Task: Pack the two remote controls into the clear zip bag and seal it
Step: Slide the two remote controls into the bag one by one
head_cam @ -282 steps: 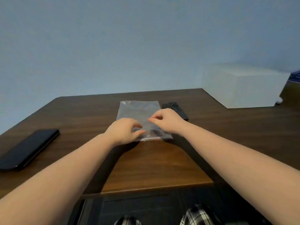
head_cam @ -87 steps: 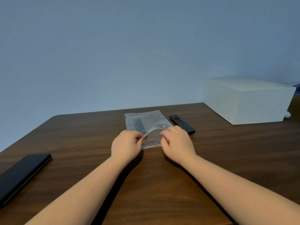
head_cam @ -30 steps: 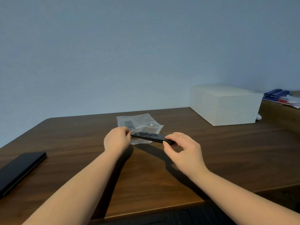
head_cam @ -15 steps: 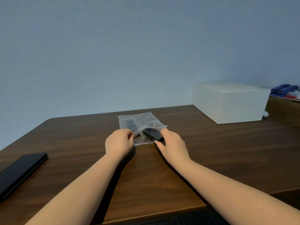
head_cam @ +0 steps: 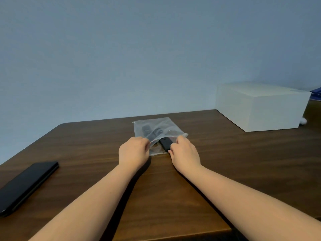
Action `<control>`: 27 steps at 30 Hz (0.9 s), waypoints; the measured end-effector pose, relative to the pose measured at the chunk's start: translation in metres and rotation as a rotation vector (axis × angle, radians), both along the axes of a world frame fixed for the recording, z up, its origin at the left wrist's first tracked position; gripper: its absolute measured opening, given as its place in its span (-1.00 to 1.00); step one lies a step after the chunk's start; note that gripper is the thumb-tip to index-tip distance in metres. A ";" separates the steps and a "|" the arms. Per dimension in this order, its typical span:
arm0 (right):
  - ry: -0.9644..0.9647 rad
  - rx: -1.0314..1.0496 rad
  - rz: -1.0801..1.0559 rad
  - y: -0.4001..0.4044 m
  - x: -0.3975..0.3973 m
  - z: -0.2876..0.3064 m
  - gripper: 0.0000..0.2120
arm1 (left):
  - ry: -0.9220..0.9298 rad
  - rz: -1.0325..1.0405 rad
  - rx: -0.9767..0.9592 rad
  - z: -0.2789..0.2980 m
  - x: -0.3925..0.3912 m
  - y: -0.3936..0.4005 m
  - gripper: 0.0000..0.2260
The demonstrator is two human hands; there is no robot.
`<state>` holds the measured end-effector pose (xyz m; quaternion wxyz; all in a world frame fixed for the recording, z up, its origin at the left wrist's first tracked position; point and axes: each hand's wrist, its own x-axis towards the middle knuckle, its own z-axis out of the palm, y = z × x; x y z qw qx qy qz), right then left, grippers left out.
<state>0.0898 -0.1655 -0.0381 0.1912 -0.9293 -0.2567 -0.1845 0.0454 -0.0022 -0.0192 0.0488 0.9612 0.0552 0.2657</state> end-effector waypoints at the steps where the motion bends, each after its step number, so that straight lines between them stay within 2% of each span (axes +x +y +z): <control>1: -0.030 -0.021 0.010 0.001 0.000 -0.001 -0.85 | -0.004 -0.005 0.000 -0.001 0.001 0.000 -0.82; 4: 0.009 -0.043 0.037 0.005 0.008 -0.003 -0.85 | -0.019 -0.015 0.000 -0.003 0.002 0.000 -0.82; 10: 0.030 -0.174 0.103 0.013 0.018 0.001 -0.71 | -0.029 -0.037 -0.027 -0.008 0.004 0.002 -0.82; 17: 0.103 -0.186 0.119 0.014 0.023 0.004 -0.65 | -0.047 -0.085 -0.064 -0.011 0.005 0.008 -0.78; 23: 0.088 -0.030 0.151 -0.003 0.017 0.009 -0.67 | -0.011 -0.071 -0.139 -0.011 0.004 0.020 -0.66; 27: -0.039 0.117 0.185 -0.007 0.015 0.010 -0.67 | -0.017 -0.114 -0.212 -0.010 0.005 0.022 -0.74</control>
